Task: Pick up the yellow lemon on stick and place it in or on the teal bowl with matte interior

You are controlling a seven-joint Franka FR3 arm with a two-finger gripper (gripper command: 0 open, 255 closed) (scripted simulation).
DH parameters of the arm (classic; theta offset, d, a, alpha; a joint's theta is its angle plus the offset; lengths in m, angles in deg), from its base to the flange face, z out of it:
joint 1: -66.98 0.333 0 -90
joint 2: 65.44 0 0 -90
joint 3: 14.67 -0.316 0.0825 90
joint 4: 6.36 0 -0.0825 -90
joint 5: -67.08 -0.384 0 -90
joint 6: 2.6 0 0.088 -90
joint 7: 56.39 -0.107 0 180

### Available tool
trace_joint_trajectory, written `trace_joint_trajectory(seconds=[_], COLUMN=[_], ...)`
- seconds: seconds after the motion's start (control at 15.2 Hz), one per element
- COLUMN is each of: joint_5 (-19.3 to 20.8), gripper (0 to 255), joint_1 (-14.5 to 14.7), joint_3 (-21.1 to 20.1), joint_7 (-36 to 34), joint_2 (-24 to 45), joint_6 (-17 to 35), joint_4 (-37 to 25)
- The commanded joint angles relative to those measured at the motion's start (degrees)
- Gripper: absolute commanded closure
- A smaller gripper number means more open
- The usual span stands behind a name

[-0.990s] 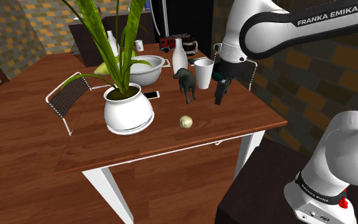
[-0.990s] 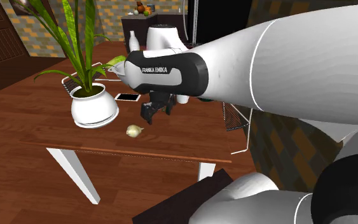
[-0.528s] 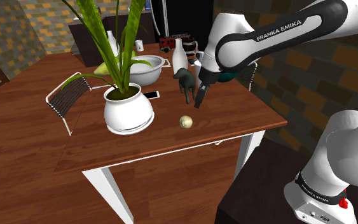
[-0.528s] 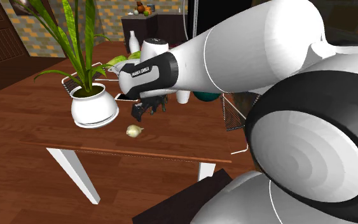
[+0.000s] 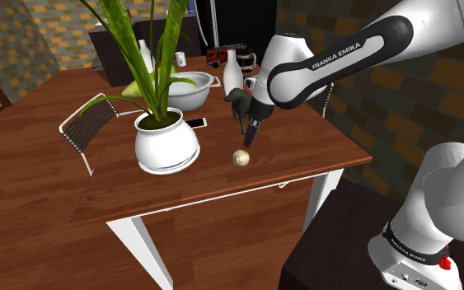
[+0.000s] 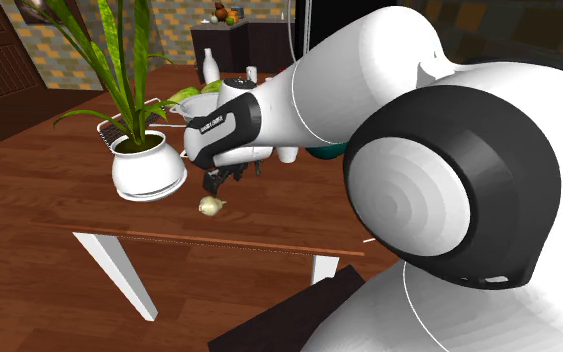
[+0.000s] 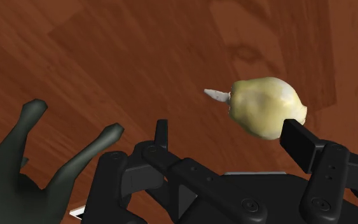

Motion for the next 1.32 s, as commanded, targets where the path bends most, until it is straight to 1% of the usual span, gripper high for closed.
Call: trace_joint_trajectory(seconds=[0.0, 0.46, 0.53, 1.12, 1.19, 1.25], joint_5=[-0.2, -0.2, -0.2, -0.2, -0.2, 4.0], gripper=[0, 0, 255, 255, 0, 0], joint_1=[0.1, 0.1, 0.1, 0.1, 0.1, 0.7], joint_3=[0.0, 0.0, 0.0, 0.0, 0.0, -1.7], joint_7=[0.2, 0.2, 0.2, 0.2, 0.2, 1.9], joint_2=[0.9, 0.9, 0.9, 0.9, 0.9, 1.1], joint_6=[1.1, 1.1, 1.1, 1.1, 1.1, 0.6], joint_4=[0.2, 0.2, 0.2, 0.2, 0.2, -0.4])
